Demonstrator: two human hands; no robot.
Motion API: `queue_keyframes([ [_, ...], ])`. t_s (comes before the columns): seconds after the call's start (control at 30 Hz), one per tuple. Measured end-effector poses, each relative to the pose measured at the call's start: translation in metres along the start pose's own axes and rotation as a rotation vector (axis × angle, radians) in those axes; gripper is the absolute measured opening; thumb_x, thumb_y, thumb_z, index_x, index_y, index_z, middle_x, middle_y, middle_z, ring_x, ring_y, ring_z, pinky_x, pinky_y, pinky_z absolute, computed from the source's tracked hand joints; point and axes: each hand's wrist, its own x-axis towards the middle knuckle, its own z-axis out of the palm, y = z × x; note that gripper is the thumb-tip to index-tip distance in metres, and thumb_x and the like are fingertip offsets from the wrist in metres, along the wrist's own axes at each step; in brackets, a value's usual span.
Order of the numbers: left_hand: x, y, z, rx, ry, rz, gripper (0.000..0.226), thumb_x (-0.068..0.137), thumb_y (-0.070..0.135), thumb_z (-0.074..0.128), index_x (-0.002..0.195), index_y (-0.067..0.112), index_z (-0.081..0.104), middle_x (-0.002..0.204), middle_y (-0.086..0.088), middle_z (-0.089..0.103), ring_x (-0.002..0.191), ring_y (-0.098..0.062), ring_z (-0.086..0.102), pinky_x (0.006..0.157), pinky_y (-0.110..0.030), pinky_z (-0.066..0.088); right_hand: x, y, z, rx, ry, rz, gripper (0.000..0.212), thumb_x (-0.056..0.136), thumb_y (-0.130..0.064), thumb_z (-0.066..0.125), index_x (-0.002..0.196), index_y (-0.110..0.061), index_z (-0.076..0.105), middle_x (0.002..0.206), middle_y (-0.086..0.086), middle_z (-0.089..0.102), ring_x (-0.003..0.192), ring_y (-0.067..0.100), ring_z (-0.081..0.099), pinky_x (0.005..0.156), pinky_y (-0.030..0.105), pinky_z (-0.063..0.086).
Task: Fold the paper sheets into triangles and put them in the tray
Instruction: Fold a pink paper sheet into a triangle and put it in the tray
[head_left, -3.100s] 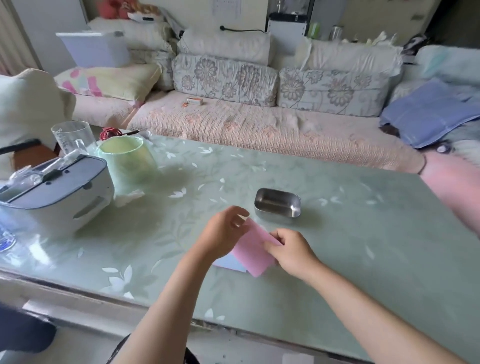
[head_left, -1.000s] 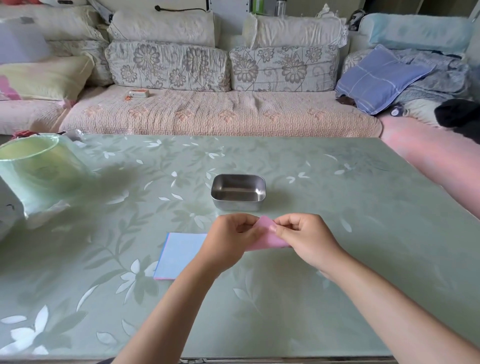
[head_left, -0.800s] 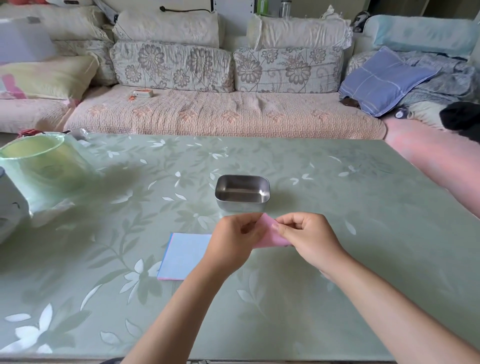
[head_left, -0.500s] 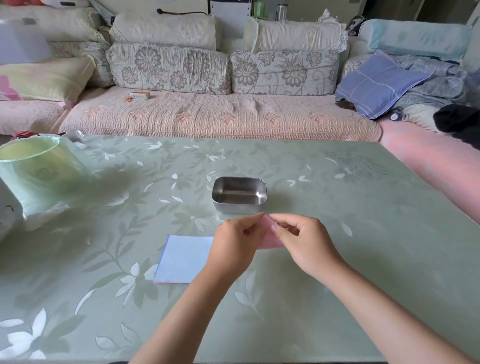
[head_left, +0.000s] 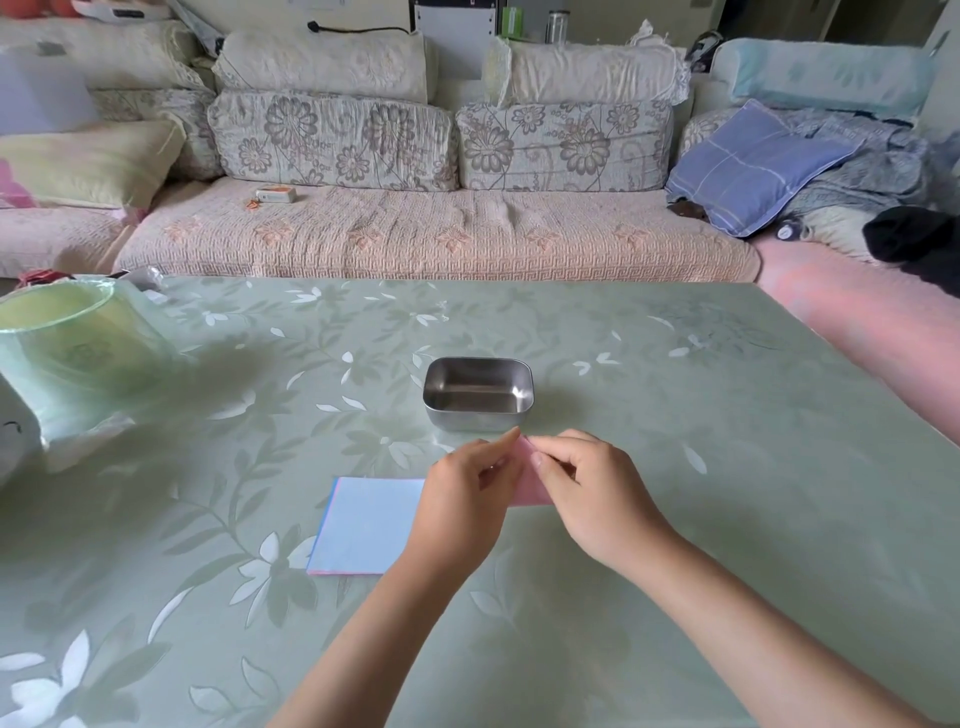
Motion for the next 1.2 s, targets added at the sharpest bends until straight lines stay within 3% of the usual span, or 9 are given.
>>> queue_keyframes([
  [0.07, -0.001, 0.001, -0.002, -0.019, 0.004, -0.010, 0.031, 0.098, 0.036, 0.057, 0.128, 0.037, 0.063, 0.088, 0.019, 0.066, 0.081, 0.004, 0.060, 0.067, -0.007, 0.043, 0.002, -0.003, 0.000, 0.100, 0.015, 0.035, 0.022, 0.101, -0.025, 0.056, 0.098, -0.029, 0.078, 0.080, -0.006, 0.064, 0.078, 0.010, 0.060, 0.074, 0.025, 0.048],
  [0.27, -0.002, 0.004, -0.006, -0.071, 0.068, -0.007, 0.025, 0.096, 0.028, 0.061, 0.117, 0.038, 0.070, 0.084, 0.024, 0.063, 0.075, 0.005, 0.058, 0.062, -0.006, 0.040, 0.005, -0.009, 0.000, 0.228, -0.019, 0.085, 0.023, 0.102, -0.027, 0.056, 0.101, -0.030, 0.078, 0.091, -0.005, 0.071, 0.091, 0.013, 0.067, 0.089, 0.037, 0.053],
  [0.4, -0.002, 0.006, -0.005, -0.055, 0.074, 0.015, 0.027, 0.097, 0.029, 0.060, 0.103, 0.055, 0.066, 0.084, 0.015, 0.064, 0.075, 0.000, 0.058, 0.061, -0.009, 0.041, 0.003, -0.008, 0.002, 0.138, -0.009, 0.049, 0.024, 0.103, -0.021, 0.053, 0.103, -0.026, 0.077, 0.082, -0.005, 0.061, 0.079, 0.011, 0.060, 0.078, 0.030, 0.049],
  [0.5, -0.001, 0.006, -0.005, -0.039, 0.074, 0.018, 0.027, 0.096, 0.027, 0.060, 0.107, 0.051, 0.067, 0.085, 0.012, 0.065, 0.077, -0.001, 0.059, 0.061, -0.009, 0.040, 0.004, -0.006, 0.002, 0.061, -0.028, 0.042, 0.025, 0.103, -0.020, 0.051, 0.095, -0.018, 0.075, 0.078, 0.000, 0.054, 0.073, 0.016, 0.053, 0.072, 0.032, 0.046],
  [0.63, -0.003, 0.005, -0.004, -0.018, 0.026, 0.034, 0.023, 0.097, 0.033, 0.059, 0.109, 0.050, 0.069, 0.084, 0.010, 0.063, 0.078, -0.001, 0.059, 0.062, -0.008, 0.041, 0.004, -0.006, 0.000, 0.111, 0.002, 0.094, 0.018, 0.099, -0.027, 0.059, 0.100, -0.031, 0.076, 0.085, -0.008, 0.064, 0.077, 0.012, 0.061, 0.077, 0.027, 0.050],
  [0.83, -0.008, 0.000, -0.001, 0.145, -0.030, 0.039, 0.020, 0.098, 0.035, 0.053, 0.099, 0.049, 0.067, 0.080, 0.004, 0.058, 0.070, -0.008, 0.053, 0.055, -0.015, 0.037, 0.011, -0.001, 0.002, 0.085, -0.090, 0.276, 0.020, 0.093, -0.036, 0.064, 0.076, -0.030, 0.073, 0.071, -0.012, 0.071, 0.075, 0.015, 0.067, 0.078, 0.037, 0.057],
  [1.0, -0.011, -0.002, -0.010, 0.347, -0.115, -0.053, 0.041, 0.095, 0.039, 0.052, 0.135, 0.035, 0.054, 0.108, 0.016, 0.062, 0.092, -0.004, 0.058, 0.074, -0.019, 0.046, 0.014, 0.002, 0.007, 0.078, -0.269, 0.373, 0.022, 0.091, -0.033, 0.058, 0.080, -0.033, 0.077, 0.080, -0.007, 0.075, 0.091, 0.023, 0.070, 0.089, 0.041, 0.057],
  [1.1, -0.013, -0.003, -0.020, 0.480, -0.074, 0.087, 0.029, 0.092, 0.031, 0.055, 0.120, 0.031, 0.059, 0.108, 0.018, 0.056, 0.103, -0.005, 0.052, 0.080, -0.019, 0.042, 0.016, 0.006, 0.011, -0.008, -0.294, 0.379, 0.022, 0.090, -0.036, 0.057, 0.079, -0.032, 0.076, 0.079, -0.008, 0.074, 0.092, 0.025, 0.068, 0.090, 0.040, 0.055],
  [1.2, -0.014, -0.002, -0.024, 0.479, -0.145, 0.184, 0.019, 0.090, 0.024, 0.056, 0.105, 0.028, 0.067, 0.101, 0.018, 0.055, 0.100, -0.006, 0.049, 0.081, -0.022, 0.044, 0.016, 0.009, 0.015, -0.107, -0.268, 0.370, 0.023, 0.093, -0.040, 0.058, 0.077, -0.034, 0.074, 0.078, -0.018, 0.072, 0.090, 0.015, 0.066, 0.090, 0.034, 0.048],
])
